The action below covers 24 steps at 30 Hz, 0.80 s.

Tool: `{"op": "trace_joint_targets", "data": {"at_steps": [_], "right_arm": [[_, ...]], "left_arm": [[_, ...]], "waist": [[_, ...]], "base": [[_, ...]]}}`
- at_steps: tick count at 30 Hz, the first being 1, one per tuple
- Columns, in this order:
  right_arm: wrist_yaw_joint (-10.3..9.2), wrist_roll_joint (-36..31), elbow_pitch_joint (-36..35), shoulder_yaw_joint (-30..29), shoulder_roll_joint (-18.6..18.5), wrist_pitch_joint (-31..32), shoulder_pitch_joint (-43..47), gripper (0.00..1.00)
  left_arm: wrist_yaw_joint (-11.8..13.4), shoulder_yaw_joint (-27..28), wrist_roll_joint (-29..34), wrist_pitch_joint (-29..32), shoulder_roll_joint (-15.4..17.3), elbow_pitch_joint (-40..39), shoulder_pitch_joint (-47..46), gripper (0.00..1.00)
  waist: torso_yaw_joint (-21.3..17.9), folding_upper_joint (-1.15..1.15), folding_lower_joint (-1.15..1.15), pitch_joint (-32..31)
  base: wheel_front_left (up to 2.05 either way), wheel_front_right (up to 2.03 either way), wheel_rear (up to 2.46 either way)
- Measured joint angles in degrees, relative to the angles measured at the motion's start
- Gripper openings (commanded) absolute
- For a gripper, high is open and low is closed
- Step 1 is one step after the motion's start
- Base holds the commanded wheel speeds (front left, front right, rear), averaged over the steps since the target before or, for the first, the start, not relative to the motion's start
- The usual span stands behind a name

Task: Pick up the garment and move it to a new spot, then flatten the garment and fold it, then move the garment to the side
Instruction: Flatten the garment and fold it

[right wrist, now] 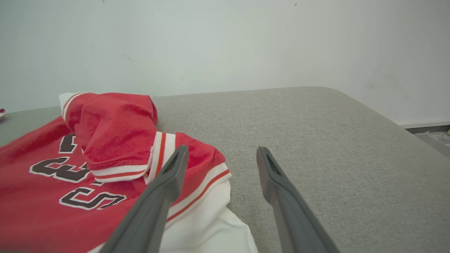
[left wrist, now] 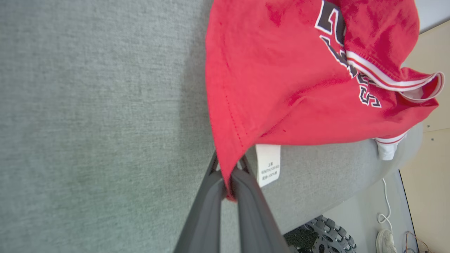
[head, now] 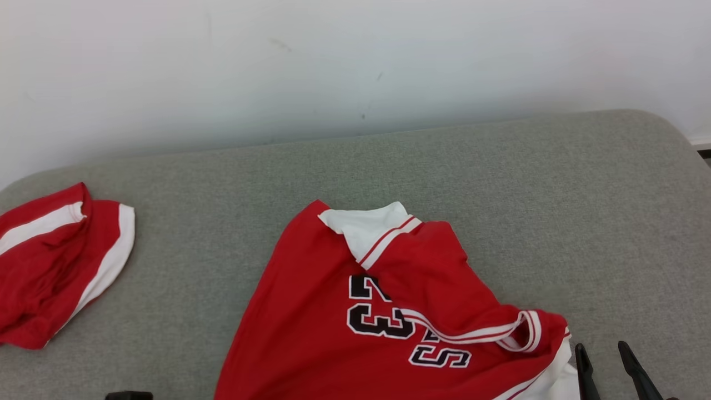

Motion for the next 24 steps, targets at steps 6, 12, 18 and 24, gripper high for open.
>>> {"op": "trace_joint_targets", "data": {"at_steps": [6, 12, 18, 24], "right_arm": [[0.00, 0.0, 0.2, 0.7, 0.1, 0.0, 0.0, 1.00], [0.00, 0.0, 0.3, 0.7, -0.3, 0.0, 0.0, 1.00], [0.01, 0.0, 0.1, -0.1, -1.1, 0.0, 0.7, 1.00], [0.01, -0.2, 0.0, 0.6, -1.4, 0.0, 0.6, 1.00]], "left_arm": [[0.1, 1.1, -2.1, 3.8, 3.8, -2.0, 0.2, 0.62], [3.4, 1.9, 0.0, 0.8, 3.7, -1.0, 1.1, 1.00], [7.1, 4.1, 2.4, -5.0, 2.8, -1.2, 2.4, 1.00], [7.1, 3.3, 4.7, -7.4, -0.7, -1.2, -2.1, 1.00]], "waist": [[0.5, 0.00, 0.00, -0.5], [-0.4, 0.00, 0.00, -0.9], [-0.8, 0.00, 0.00, -1.8], [-0.9, 0.00, 0.00, -2.1]], "base": [[0.00, 0.00, 0.00], [0.00, 0.00, 0.00], [0.00, 0.00, 0.00], [0.00, 0.00, 0.00]]}}
